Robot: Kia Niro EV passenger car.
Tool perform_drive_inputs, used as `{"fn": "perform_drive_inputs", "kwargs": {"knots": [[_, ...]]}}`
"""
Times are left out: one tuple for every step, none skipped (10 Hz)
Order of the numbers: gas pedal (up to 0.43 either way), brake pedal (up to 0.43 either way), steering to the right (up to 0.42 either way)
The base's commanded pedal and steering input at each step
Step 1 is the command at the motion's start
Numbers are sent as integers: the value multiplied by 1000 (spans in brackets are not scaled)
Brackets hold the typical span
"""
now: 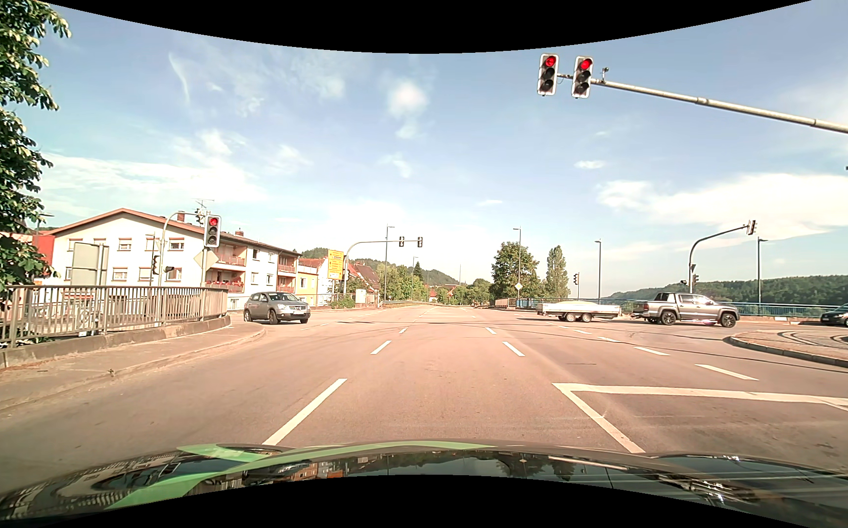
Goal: Follow the waypoints while adhering to traffic rules and regulations
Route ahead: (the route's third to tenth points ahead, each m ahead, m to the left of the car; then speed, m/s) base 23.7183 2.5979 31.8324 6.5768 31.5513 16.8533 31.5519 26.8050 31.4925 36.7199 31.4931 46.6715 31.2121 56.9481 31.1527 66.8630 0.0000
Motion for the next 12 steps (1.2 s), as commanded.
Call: {"fn": "perform_drive_inputs", "kwargs": {"knots": [[0, 189, -8], [0, 189, -8], [0, 189, -8], [0, 189, -8], [0, 189, -8], [0, 189, -8], [0, 189, -8], [0, 189, -8], [0, 189, -8], [0, 189, -8], [0, 189, -8], [0, 189, -8]]}}
